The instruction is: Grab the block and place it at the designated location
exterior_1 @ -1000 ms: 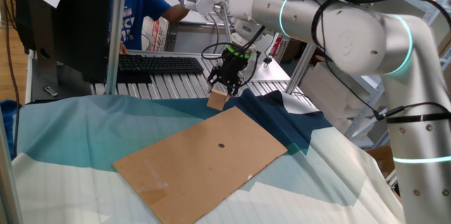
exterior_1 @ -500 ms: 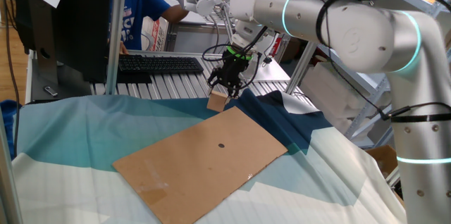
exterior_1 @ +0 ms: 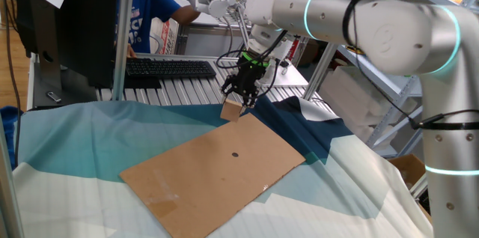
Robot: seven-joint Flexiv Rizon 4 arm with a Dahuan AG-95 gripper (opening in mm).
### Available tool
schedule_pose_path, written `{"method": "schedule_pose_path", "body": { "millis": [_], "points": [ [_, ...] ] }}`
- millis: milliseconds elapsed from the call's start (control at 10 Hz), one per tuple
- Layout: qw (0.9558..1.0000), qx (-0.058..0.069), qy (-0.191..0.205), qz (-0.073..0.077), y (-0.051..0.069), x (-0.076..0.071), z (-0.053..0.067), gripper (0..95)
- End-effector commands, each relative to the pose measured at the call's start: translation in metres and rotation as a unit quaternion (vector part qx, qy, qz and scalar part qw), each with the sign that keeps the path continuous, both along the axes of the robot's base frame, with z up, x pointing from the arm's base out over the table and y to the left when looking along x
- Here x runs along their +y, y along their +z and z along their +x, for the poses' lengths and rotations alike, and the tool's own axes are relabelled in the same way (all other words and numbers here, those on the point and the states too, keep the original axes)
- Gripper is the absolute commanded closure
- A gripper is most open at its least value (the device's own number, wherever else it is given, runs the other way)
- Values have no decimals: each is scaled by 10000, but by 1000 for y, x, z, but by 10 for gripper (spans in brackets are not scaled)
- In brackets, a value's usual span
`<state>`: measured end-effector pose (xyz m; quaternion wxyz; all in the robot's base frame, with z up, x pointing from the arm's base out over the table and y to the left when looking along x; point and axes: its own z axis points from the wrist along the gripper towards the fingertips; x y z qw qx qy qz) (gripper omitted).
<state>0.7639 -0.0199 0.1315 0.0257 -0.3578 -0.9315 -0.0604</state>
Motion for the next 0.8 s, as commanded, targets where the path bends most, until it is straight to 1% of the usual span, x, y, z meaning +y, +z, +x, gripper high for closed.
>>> {"method": "schedule_pose_path", "body": {
  "millis": [100,200,400,800],
  "points": [
    [10000,-45,7,-6,0,0,-3,950],
    [10000,-27,-11,17,0,0,-3,950],
    [10000,-4,-21,14,0,0,-3,950],
    [10000,-7,6,5,-1,0,-2,950]
  ]
}}
